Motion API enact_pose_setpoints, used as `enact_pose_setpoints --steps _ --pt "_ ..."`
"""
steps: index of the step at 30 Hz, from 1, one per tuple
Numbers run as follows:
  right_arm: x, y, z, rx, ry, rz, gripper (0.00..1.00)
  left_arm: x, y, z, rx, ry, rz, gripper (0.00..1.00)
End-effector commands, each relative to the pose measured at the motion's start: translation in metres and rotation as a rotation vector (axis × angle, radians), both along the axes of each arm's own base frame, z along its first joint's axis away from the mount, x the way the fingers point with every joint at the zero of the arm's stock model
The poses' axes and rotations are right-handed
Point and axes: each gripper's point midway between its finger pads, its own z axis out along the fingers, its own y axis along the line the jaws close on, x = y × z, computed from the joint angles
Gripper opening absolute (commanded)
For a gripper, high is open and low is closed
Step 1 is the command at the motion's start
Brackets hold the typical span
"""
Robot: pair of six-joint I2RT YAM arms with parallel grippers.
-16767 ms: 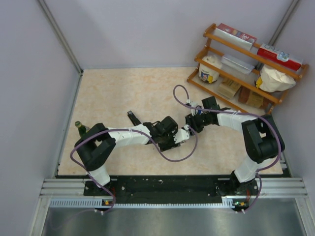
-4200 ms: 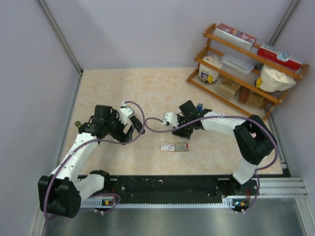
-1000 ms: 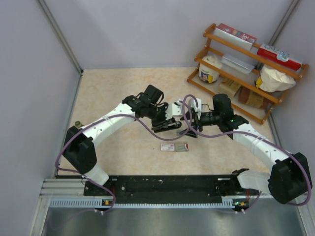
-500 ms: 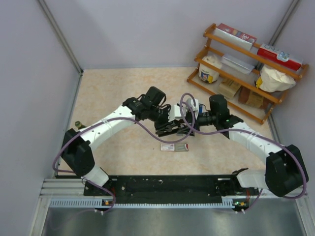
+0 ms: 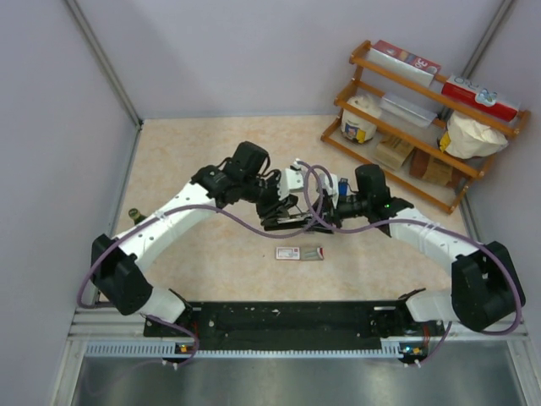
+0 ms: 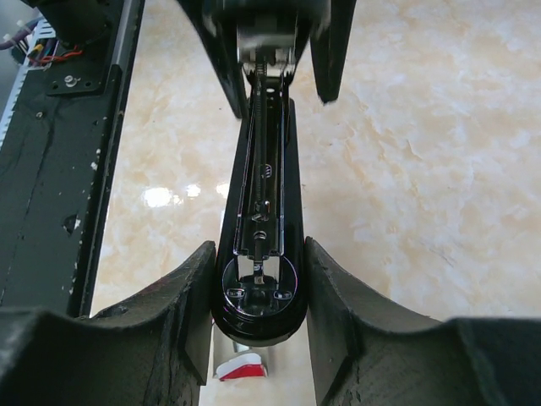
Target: Load the staples into the stapler
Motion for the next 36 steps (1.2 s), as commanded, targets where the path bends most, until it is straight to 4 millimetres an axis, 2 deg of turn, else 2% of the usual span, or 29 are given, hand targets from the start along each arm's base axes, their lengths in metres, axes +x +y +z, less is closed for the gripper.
enact_pose_setpoints --steps 1,4,9,12,19,22,28,36 --pt "0.003 -0.001 -0.002 -0.008 0.061 -0.011 0.0 0.027 0.002 0.099 -0.278 -0.21 0.061 0.0" --pt "0.009 -0.006 0.004 0.024 0.084 -0.027 0.0 0.04 0.019 0.119 -0.388 -0.233 0.139 0.0" --pt "0.008 -0.01 0.01 0.051 0.078 -0.029 0.0 0.053 0.037 0.14 -0.527 -0.285 0.229 0.0" --pt "0.005 -0.011 0.013 0.058 0.088 -0.025 0.0 0.058 0.046 0.154 -0.641 -0.261 0.284 0.0" --pt "0.016 -0.02 0.024 0.141 0.136 -0.066 0.0 0.071 0.075 0.189 -0.871 -0.171 0.376 0.0" --pt "0.018 -0.025 0.027 0.165 0.147 -0.074 0.0 0.075 0.089 0.193 -0.938 -0.158 0.419 0.0" --pt "0.012 -0.024 0.035 0.204 0.164 -0.059 0.0 0.073 0.107 0.204 -1.102 -0.145 0.438 0.0" --pt "0.013 -0.024 0.036 0.22 0.176 -0.095 0.01 0.058 0.127 0.226 -1.276 -0.15 0.416 0.0"
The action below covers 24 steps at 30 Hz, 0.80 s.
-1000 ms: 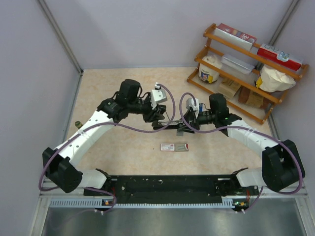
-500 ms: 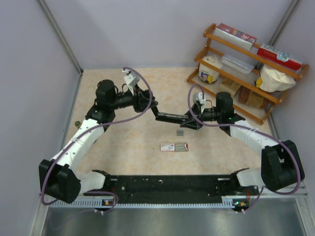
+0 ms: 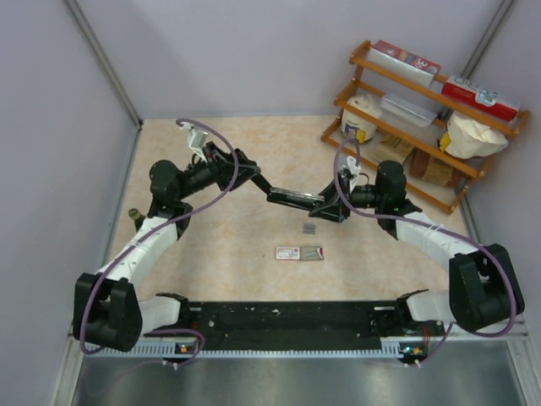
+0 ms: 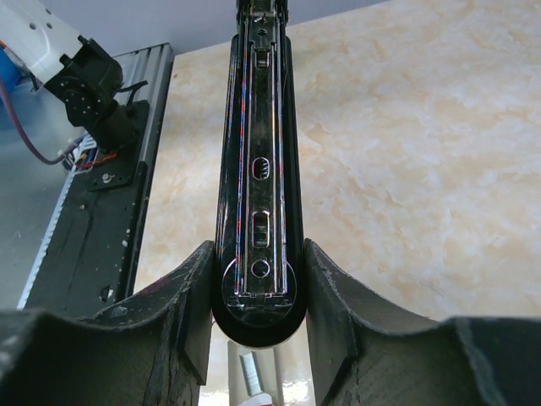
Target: Load the staples into the stapler
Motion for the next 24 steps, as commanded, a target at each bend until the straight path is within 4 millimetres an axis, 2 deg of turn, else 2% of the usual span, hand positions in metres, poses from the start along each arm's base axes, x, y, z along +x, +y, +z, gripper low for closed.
enact_pose_setpoints --steps 1,6,8,10,15,20,24 --pt "-0.007 -0.007 -0.002 0.017 0.061 -0.022 0.02 0.007 0.052 0.106 -0.225 -0.365 0.257 0.0" --pt "-0.007 -0.006 0.009 0.086 0.098 -0.061 0.05 0.003 0.062 0.107 -0.28 -0.376 0.29 0.0" --pt "-0.007 -0.007 0.012 0.106 0.086 -0.074 0.13 0.003 0.065 0.109 -0.292 -0.377 0.299 0.0" --pt "-0.012 -0.007 0.014 0.122 0.064 -0.061 0.27 0.004 0.066 0.108 -0.298 -0.367 0.301 0.0" --pt "-0.018 -0.006 0.016 0.129 0.03 -0.025 0.39 -0.001 0.066 0.108 -0.306 -0.374 0.294 0.0" --pt "-0.021 -0.006 0.017 0.154 -0.001 -0.039 0.43 -0.007 0.071 0.111 -0.368 -0.366 0.295 0.0" --pt "-0.016 -0.004 0.011 0.173 0.066 -0.054 0.43 -0.007 0.075 0.114 -0.396 -0.358 0.301 0.0"
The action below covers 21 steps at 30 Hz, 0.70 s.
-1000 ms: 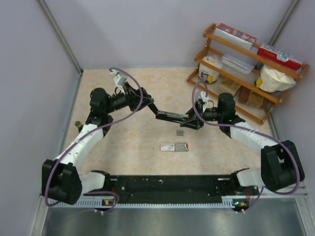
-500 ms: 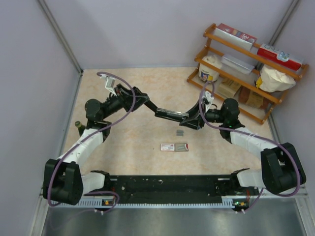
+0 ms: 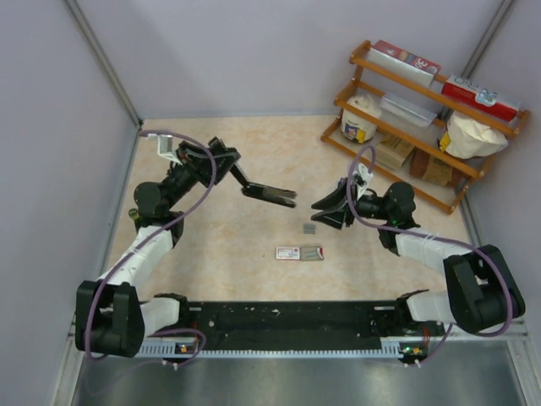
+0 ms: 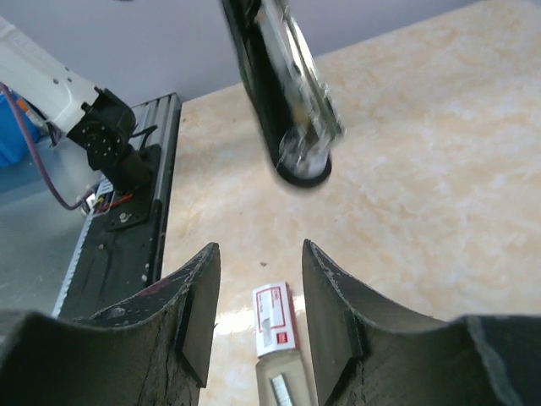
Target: Load the staples into the stapler
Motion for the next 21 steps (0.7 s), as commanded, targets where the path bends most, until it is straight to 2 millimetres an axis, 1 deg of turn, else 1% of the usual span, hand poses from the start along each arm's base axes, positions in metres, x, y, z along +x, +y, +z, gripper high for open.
enact_pose_setpoints --steps 1,4,5,8,10,12,14,16,19,21 --pt "-0.006 -0.002 -0.005 0.033 0.055 0.027 0.42 -0.004 0.045 0.081 -0.172 -0.287 0.229 0.0" --pt "-0.013 0.0 -0.002 0.057 0.029 0.06 0.42 -0.004 0.045 0.083 -0.168 -0.295 0.226 0.0" --pt "-0.013 0.0 -0.001 0.055 0.028 0.061 0.42 -0.004 0.044 0.082 -0.16 -0.296 0.221 0.0" --pt "-0.015 -0.001 0.004 0.035 -0.053 0.074 0.45 -0.001 0.041 0.075 -0.136 -0.275 0.215 0.0" --pt "-0.015 -0.003 0.015 0.016 -0.143 0.066 0.47 0.001 0.038 0.068 -0.12 -0.256 0.197 0.0" --pt "-0.007 -0.004 0.023 -0.014 -0.216 0.021 0.52 0.0 0.033 0.063 -0.1 -0.247 0.173 0.0" --pt "-0.001 -0.002 0.028 -0.065 -0.276 0.002 0.54 -0.001 0.026 0.058 -0.081 -0.243 0.136 0.0" --pt "-0.002 0.002 0.031 -0.096 -0.316 0.021 0.56 -0.005 0.015 0.055 -0.064 -0.238 0.087 0.0" --pt "-0.008 0.011 0.04 -0.061 -0.295 0.068 0.57 -0.019 -0.007 0.05 -0.026 -0.259 0.0 0.0" --pt "-0.014 0.023 0.049 -0.018 -0.251 0.113 0.59 -0.025 -0.021 0.044 0.004 -0.256 -0.045 0.0"
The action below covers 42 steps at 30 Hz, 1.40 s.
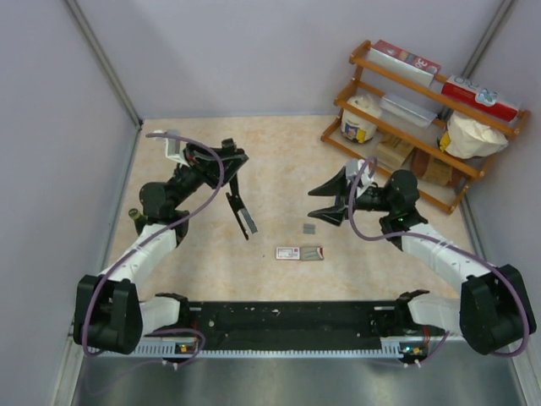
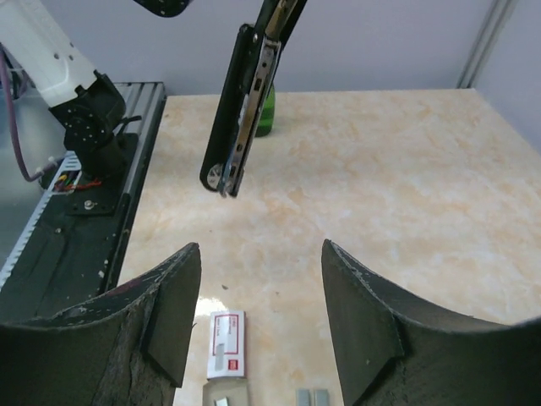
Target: Load the staples into the stapler
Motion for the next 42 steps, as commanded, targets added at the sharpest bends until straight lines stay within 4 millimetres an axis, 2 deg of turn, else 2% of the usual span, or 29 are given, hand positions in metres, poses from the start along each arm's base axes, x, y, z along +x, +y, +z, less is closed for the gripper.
enact_pose_setpoints --steps 1,5,9,12,17,19,26,33,42 --pt "-0.009 0.021 0.009 0.022 0.049 0.096 0.59 -0.032 -0.03 0.025 0.05 -0.149 -0.118 0.0" --pt "-0.01 0.04 0.018 0.069 0.175 0.163 0.59 -0.047 -0.05 0.021 0.084 -0.165 -0.21 0.0" --pt "-0.012 0.052 0.029 0.159 0.278 0.207 0.59 -0.053 -0.054 0.022 0.081 -0.174 -0.237 0.0" --pt "-0.017 0.064 0.036 0.198 0.29 0.235 0.6 -0.056 -0.056 0.021 0.074 -0.172 -0.245 0.0" --pt "-0.037 0.092 0.039 0.218 0.298 0.324 0.6 -0.058 -0.064 0.013 0.076 -0.149 -0.272 0.0" --pt "-0.035 0.098 0.04 0.241 0.285 0.315 0.6 -0.058 -0.065 0.012 0.071 -0.139 -0.281 0.0" --pt "-0.02 0.109 0.033 0.265 0.282 0.279 0.59 -0.065 -0.069 0.012 0.067 -0.125 -0.323 0.0" --pt "-0.029 0.121 0.029 0.254 0.277 0.329 0.56 -0.06 -0.072 0.006 0.07 -0.103 -0.323 0.0" --pt "-0.028 0.129 0.02 0.206 0.291 0.331 0.52 -0.052 -0.075 -0.004 0.078 -0.075 -0.313 0.0"
